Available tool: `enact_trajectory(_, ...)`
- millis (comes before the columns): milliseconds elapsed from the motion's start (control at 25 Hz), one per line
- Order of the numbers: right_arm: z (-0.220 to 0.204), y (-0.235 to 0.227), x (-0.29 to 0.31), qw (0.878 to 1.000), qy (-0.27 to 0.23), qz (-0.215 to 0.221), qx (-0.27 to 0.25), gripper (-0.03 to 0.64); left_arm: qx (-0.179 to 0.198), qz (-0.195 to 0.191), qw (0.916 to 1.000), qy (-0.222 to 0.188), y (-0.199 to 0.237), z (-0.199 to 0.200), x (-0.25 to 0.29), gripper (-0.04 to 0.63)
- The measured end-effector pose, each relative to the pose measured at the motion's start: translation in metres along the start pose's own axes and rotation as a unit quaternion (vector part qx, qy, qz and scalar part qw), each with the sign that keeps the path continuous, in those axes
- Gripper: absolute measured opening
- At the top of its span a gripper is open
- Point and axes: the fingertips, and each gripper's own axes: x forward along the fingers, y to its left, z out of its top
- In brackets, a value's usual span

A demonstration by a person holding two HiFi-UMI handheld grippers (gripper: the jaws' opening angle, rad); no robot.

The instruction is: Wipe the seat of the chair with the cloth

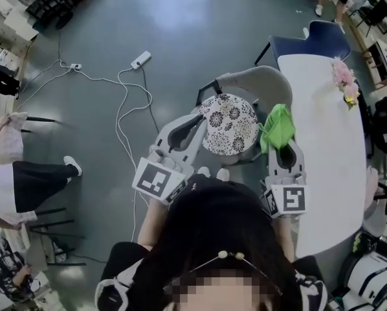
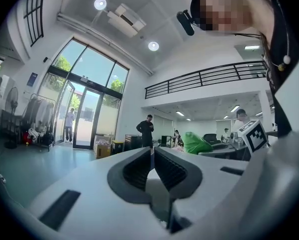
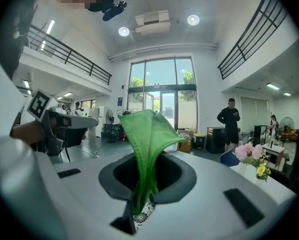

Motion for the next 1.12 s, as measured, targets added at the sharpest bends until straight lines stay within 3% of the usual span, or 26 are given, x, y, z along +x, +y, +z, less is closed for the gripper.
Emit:
enact_trajectory(320, 0.002, 0.004, 0.002, 0.999, -0.002, 0.015, -0.028, 0.05, 0.007, -0.008, 0.9999, 0.001, -0.013, 0.001, 0.008, 0.025)
enact_trajectory(760, -0.008, 0.005, -0.003, 0.999, 0.018, 0.027, -0.019, 0.051, -0.008, -0.007, 0.9999, 0.01, -0.022, -0.01, 0.008, 0.025)
enact_trajectory(1120, -0.006, 0.015, -0.004, 0.999, 0.006, 0.033, -0.024, 0.051, -0.014, -0.012, 0.9997, 0.015, -0.019, -0.016, 0.004, 0.025)
